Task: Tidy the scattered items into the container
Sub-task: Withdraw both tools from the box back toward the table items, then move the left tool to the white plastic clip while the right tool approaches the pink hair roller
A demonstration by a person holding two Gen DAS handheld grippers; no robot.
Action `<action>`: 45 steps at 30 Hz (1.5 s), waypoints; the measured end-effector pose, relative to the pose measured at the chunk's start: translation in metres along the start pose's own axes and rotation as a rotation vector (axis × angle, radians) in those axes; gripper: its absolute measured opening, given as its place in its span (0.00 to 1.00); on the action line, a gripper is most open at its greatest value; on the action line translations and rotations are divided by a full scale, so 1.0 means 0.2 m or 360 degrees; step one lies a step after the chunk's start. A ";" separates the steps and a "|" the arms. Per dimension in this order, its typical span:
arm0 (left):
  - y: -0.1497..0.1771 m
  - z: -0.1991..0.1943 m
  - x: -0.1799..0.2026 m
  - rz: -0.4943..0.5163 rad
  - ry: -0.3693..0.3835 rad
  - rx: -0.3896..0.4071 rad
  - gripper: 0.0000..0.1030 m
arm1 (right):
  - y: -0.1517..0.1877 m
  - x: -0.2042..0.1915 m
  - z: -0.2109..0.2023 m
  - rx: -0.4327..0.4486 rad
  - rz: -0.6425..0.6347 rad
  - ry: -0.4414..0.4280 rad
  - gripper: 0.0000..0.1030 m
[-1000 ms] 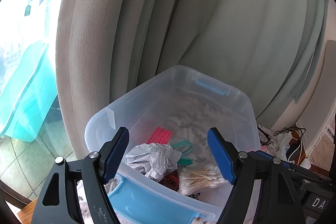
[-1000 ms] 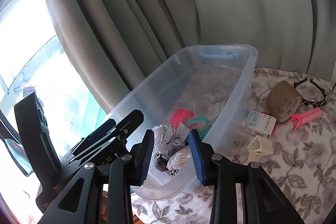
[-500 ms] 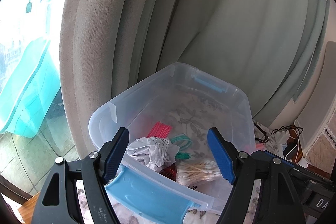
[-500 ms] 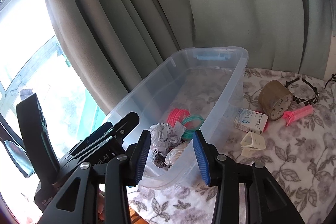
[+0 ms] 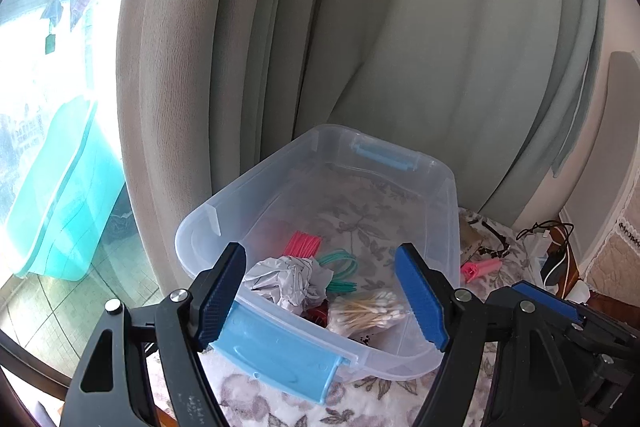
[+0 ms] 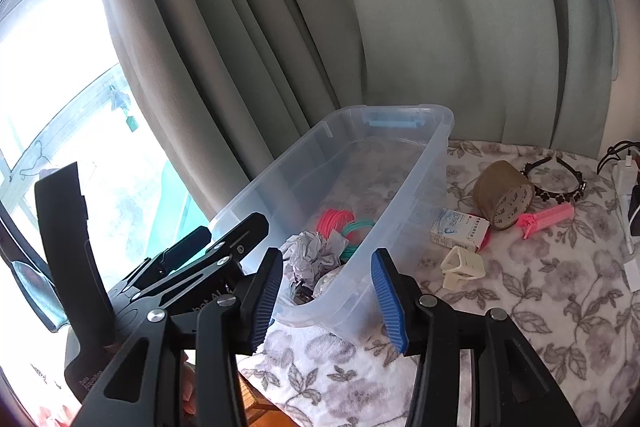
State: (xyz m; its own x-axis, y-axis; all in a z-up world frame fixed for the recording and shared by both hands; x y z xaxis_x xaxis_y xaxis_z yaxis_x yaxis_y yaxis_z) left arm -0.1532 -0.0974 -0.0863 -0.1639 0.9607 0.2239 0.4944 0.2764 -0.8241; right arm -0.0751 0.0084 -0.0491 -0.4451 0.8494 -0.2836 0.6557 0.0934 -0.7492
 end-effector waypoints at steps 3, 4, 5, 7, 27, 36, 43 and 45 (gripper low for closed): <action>-0.02 -0.09 0.05 0.0037 0.0008 0.0023 0.76 | -0.01 0.02 -0.10 0.0047 0.0023 -0.0003 0.50; -0.03 -0.13 0.06 0.0051 0.0011 0.0029 0.76 | -0.02 0.02 -0.13 0.0063 0.0031 -0.0003 0.50; -0.04 -0.16 0.08 0.0062 0.0014 0.0034 0.76 | -0.02 0.03 -0.16 0.0080 0.0042 -0.0003 0.51; -0.04 -0.24 0.10 0.0080 0.0023 0.0045 0.76 | -0.03 0.05 -0.23 0.0111 0.0066 -0.0003 0.52; 0.12 -0.29 0.57 0.0398 0.0172 -0.0108 0.76 | 0.00 0.57 -0.58 0.0277 0.0406 0.0170 0.57; 0.29 -0.11 0.69 0.0486 0.0180 -0.0281 0.76 | 0.06 0.84 -0.38 0.0200 0.0545 0.0187 0.57; 0.39 0.04 0.72 0.0492 0.0136 -0.0374 0.76 | 0.13 1.05 -0.07 0.0087 0.0610 0.0198 0.57; 0.42 0.09 0.73 0.0511 0.0115 -0.0384 0.76 | 0.15 1.10 0.00 0.0048 0.0631 0.0209 0.57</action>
State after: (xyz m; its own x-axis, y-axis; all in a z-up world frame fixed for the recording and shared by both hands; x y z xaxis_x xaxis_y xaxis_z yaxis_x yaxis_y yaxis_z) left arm -0.1510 0.0657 -0.1310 0.0876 0.9960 0.0182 0.6983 -0.0484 -0.7141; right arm -0.1529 0.1979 -0.1347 -0.0791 0.8756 -0.4764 0.7416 -0.2677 -0.6151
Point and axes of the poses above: each gripper's, at about its wrist camera, not at the fingertips, and z roughly the way its jaws point, x to its right, y to its underside, the point moved 8 cm from there along z, roughly the way its jaws point, and after that the axes turned 7 degrees about y, right-handed, at the moved point
